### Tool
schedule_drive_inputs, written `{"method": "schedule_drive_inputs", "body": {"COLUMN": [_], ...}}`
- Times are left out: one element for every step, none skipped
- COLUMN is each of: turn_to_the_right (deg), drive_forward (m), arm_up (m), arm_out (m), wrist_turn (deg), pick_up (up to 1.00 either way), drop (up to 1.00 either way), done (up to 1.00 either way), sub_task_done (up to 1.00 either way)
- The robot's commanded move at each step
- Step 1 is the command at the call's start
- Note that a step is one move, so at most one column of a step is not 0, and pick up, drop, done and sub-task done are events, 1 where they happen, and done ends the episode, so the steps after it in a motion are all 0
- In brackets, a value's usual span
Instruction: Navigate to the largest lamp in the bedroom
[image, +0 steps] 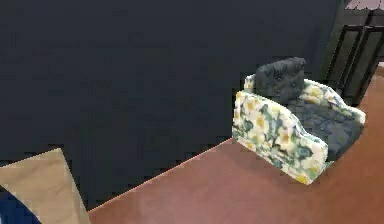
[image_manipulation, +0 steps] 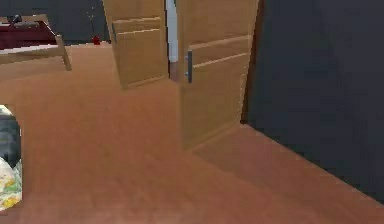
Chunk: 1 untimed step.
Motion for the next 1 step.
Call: {"method": "schedule_drive_inputs", "body": {"turn_to_the_right": [45.0], "drive_forward": [0.0], "arm_up": [0.0], "arm_out": [0.0], "wrist_turn": [0.0], "pick_up": [0.0], "drop": [0.0], "done": [0.0], "sub_task_done": [0.0]}}
